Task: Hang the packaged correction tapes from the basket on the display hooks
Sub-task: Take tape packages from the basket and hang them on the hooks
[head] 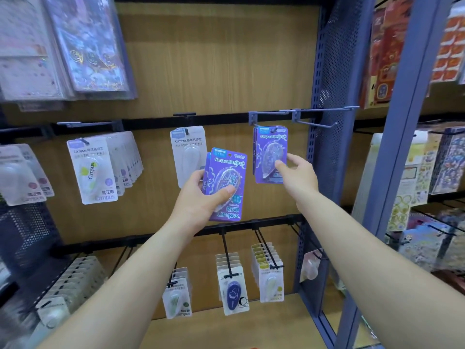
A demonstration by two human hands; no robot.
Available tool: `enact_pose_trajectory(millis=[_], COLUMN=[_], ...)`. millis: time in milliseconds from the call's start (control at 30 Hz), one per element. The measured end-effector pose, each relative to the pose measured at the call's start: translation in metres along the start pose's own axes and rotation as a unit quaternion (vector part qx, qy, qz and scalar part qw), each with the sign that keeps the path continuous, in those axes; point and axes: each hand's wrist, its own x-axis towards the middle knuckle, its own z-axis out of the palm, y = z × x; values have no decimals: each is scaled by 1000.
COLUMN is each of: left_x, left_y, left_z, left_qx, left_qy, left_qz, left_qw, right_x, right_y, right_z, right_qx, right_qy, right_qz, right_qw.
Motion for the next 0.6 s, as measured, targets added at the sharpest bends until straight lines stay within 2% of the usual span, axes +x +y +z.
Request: enact_pose_trajectory(millis=[33,100,133,233,333,467,600], left_x=[1,2,3,5,5,9,23], left_y=[-1,-2,-3,-8,-8,-2,5], left_z=[1,3,5,13,22,33,32], left_qx=[-5,-16,-21,-30,-39,-30,-31], left_qy=[-2,-4,-6,-16,-28,-28,1], left_qz=[-1,-1,-1,2,1,-1,-2], left_qw=[1000,1000,1000,999,999,999,1000], right_x=[-3,-18,-27,-53,-55,-42,-18], right_y=[2,6,9,8,9,8,0], right_z=[0,2,3,9,11,3,-11], right_qx=[-59,-50,-3,98,130,146,187], right_qy=[13,20,-7,-160,-221,-216,-131], right_qz=[-6,-30,-43,-36,5,-4,-59], right_qw=[998,998,999,982,967,965,972])
